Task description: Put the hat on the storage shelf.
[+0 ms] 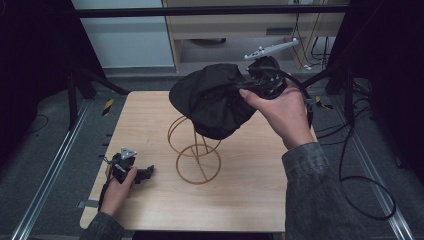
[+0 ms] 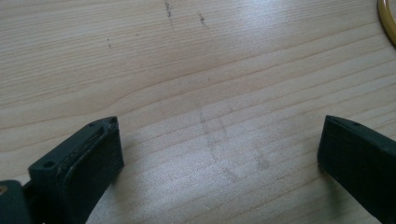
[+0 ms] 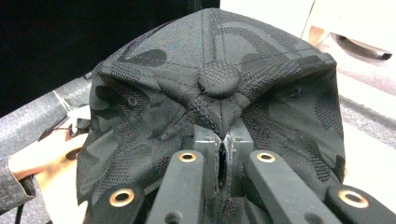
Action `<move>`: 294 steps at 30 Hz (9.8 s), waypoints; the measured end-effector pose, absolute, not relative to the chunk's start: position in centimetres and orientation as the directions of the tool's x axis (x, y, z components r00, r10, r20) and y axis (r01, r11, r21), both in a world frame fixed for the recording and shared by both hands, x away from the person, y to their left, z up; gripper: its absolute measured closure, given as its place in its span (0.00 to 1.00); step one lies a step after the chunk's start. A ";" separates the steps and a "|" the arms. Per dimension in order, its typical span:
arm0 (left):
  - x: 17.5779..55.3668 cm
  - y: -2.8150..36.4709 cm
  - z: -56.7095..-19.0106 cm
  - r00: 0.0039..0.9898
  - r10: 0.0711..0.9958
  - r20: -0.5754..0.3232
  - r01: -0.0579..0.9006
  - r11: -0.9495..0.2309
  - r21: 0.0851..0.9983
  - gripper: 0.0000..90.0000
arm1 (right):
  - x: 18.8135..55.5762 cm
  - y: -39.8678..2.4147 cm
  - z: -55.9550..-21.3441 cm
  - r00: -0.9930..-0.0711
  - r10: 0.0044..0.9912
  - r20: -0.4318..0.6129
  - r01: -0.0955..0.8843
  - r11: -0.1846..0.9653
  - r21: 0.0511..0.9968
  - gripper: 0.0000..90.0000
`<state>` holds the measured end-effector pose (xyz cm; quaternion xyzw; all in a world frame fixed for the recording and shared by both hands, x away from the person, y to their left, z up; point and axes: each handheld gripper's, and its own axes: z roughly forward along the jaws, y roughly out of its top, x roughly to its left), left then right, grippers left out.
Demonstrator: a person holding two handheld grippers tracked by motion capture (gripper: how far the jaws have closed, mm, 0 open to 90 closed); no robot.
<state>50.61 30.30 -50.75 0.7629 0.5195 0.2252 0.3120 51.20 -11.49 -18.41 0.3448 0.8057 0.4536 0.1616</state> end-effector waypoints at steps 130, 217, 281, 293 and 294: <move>50.6 30.3 -50.7 0.370 0.929 0.020 0.650 -0.274 0.709 0.00 | 51.8 -5.0 -25.9 -0.806 0.592 0.029 0.443 0.569 0.693 0.94; 50.6 30.3 -50.8 0.368 0.930 0.020 0.649 -0.272 0.710 0.00 | 51.4 -7.8 -25.5 -0.776 0.629 0.045 0.462 0.518 0.720 0.78; 50.5 30.3 -50.8 0.373 0.928 0.020 0.648 -0.276 0.710 0.00 | 47.1 -19.2 -34.6 -0.511 0.858 0.056 0.558 0.282 0.780 0.12; 50.5 30.3 -50.8 0.374 0.927 0.019 0.647 -0.276 0.711 0.00 | 47.0 -19.2 -41.9 -0.486 0.870 0.088 0.615 0.268 0.742 0.15; 50.5 30.3 -50.8 0.374 0.927 0.020 0.646 -0.276 0.711 0.00 | 47.1 -19.1 -42.5 -0.480 0.873 0.085 0.619 0.268 0.739 0.15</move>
